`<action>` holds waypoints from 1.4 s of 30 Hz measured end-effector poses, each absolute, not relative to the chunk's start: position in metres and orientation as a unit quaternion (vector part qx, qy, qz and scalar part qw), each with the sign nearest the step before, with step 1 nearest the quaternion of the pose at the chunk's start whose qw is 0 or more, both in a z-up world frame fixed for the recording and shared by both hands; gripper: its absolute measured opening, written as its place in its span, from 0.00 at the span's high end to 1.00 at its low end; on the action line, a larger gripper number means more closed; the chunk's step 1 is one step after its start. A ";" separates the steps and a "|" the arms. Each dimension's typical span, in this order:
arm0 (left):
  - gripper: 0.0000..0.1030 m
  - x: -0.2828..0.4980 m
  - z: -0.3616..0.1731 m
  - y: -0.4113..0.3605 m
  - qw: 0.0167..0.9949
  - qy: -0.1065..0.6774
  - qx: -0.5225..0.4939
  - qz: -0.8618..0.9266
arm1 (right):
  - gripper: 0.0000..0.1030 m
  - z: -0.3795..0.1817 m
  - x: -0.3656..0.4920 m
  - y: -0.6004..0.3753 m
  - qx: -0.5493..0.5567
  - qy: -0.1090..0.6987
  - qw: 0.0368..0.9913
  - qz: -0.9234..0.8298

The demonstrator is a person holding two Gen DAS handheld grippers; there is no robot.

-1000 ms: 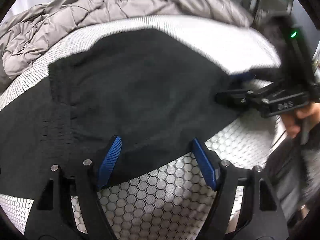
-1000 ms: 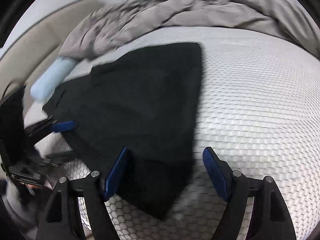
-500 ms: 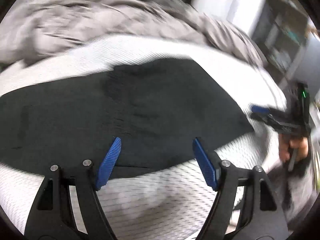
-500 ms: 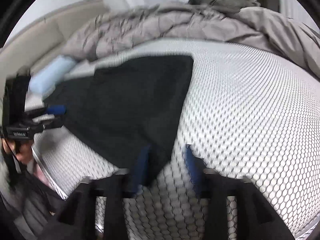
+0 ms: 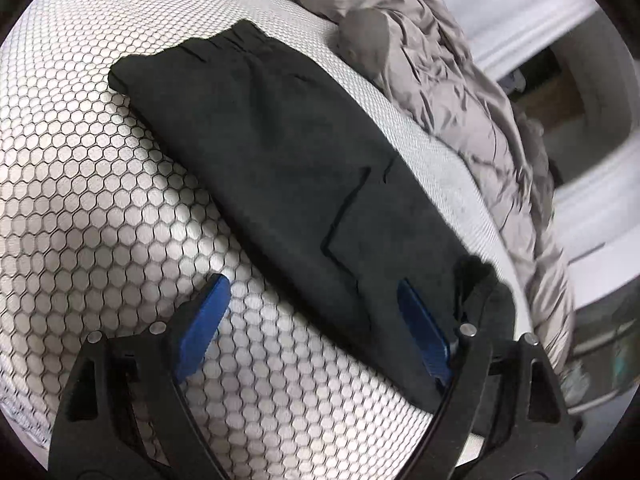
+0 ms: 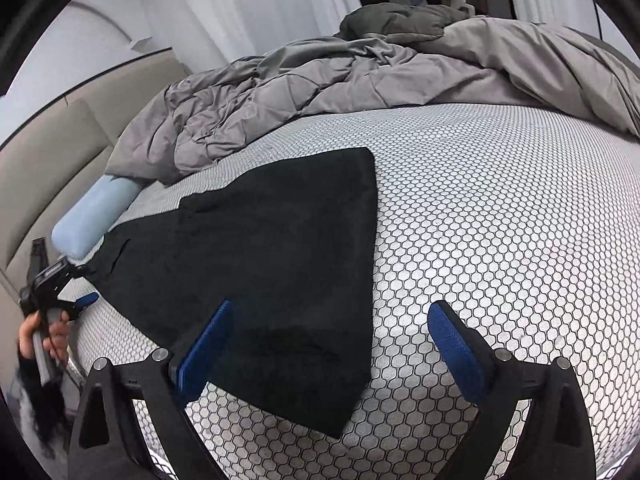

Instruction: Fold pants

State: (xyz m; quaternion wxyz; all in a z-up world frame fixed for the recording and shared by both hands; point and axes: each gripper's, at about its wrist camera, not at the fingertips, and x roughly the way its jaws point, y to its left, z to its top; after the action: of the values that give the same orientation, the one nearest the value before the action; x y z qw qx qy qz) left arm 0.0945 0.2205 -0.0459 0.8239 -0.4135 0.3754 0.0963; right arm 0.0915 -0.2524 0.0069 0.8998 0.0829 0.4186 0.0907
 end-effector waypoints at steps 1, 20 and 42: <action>0.19 0.098 -0.043 0.222 0.830 0.363 -0.409 0.108 | 0.04 0.006 0.091 -0.253 0.081 0.422 0.898 0.093; 0.98 0.127 0.095 0.028 0.960 0.224 -0.167 -0.011 | 0.04 0.005 0.092 -0.258 0.101 0.421 0.897 0.092; 0.23 0.064 0.048 -0.047 0.901 0.334 -0.086 -0.264 | 0.04 0.014 0.088 -0.253 0.052 0.402 0.911 0.078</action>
State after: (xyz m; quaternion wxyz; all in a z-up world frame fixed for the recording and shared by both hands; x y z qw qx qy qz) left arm 0.0640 -0.0469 0.0481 0.9008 -0.0857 0.3341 -0.2638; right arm 0.0883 -0.2534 0.0139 0.9109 0.0518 0.4017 0.0783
